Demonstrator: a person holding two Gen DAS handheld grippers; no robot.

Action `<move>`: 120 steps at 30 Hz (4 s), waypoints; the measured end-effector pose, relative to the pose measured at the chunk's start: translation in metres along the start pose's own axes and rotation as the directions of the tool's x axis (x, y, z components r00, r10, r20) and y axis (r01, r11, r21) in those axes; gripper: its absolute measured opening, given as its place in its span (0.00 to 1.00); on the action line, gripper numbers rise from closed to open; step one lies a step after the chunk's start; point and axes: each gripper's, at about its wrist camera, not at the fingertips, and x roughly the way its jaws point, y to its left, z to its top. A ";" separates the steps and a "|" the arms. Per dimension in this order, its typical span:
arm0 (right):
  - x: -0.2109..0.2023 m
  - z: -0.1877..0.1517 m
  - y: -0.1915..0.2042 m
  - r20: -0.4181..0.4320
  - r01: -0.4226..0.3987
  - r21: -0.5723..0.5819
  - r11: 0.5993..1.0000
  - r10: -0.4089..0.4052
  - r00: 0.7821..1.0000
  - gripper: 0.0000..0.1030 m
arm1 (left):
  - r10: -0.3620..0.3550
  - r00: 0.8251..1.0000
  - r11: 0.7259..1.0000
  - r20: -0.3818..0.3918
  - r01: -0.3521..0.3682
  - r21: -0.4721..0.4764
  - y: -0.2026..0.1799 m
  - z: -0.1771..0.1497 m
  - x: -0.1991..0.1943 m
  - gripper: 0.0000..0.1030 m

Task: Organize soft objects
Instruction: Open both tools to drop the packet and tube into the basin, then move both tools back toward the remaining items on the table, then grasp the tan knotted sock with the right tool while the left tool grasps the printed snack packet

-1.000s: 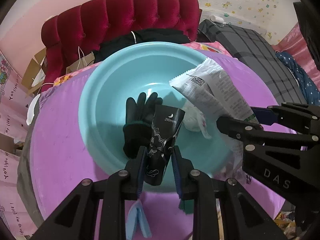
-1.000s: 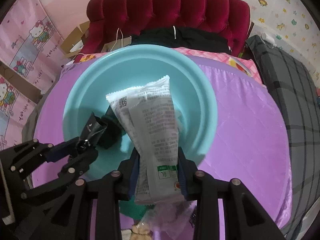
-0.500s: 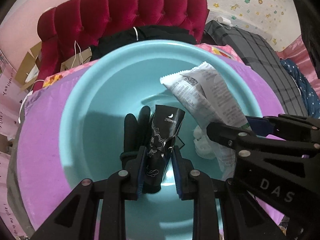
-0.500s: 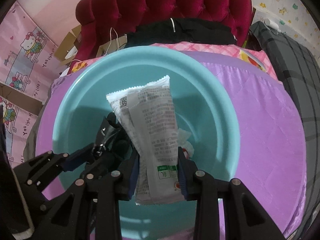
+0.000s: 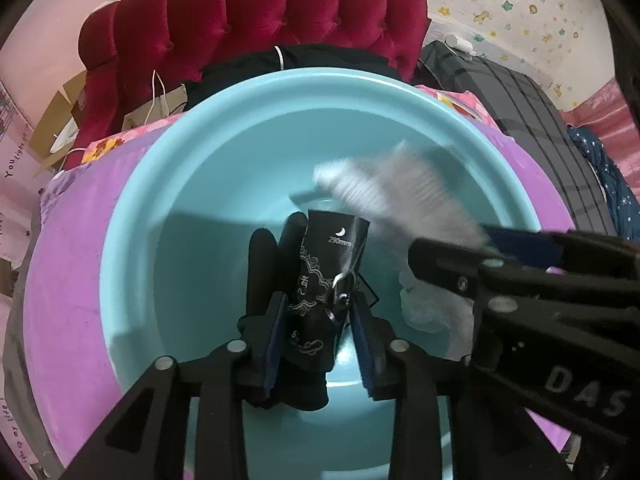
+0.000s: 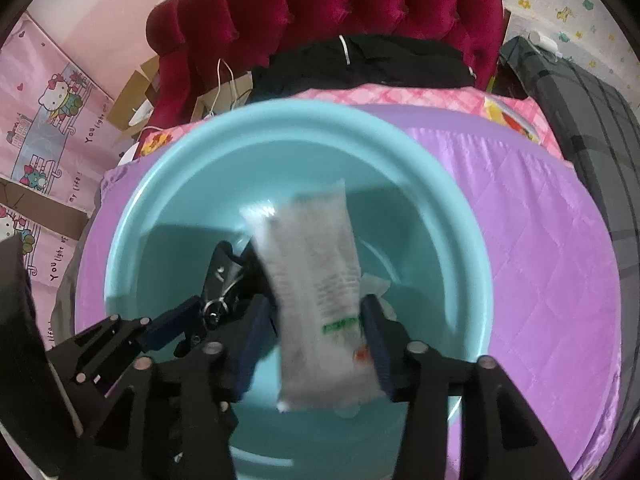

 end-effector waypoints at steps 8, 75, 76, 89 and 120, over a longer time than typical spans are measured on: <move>-0.017 -0.003 -0.002 0.032 0.050 0.003 0.999 -0.050 0.998 0.98 | 0.049 0.997 0.998 0.057 -0.046 -0.045 0.006 -0.006 -0.014 1.00; -0.096 -0.299 -0.035 0.037 0.077 -0.124 0.989 -0.072 0.997 0.99 | 0.055 0.997 0.998 0.044 -0.054 -0.036 -0.057 -0.305 -0.112 1.00; -0.094 -0.300 -0.035 0.031 0.075 -0.127 0.989 -0.072 0.997 0.99 | 0.054 0.998 0.998 0.037 -0.052 -0.040 -0.058 -0.308 -0.110 1.00; -0.061 -0.301 -0.011 -0.058 -0.027 -0.171 0.985 0.017 0.998 0.99 | 0.049 0.999 0.996 -0.005 -0.049 -0.074 -0.055 -0.330 -0.101 1.00; -0.062 -0.310 -0.021 -0.044 -0.051 -0.201 0.978 0.043 0.998 0.08 | -0.001 0.999 0.985 -0.036 -0.005 -0.172 -0.077 -0.334 -0.074 1.00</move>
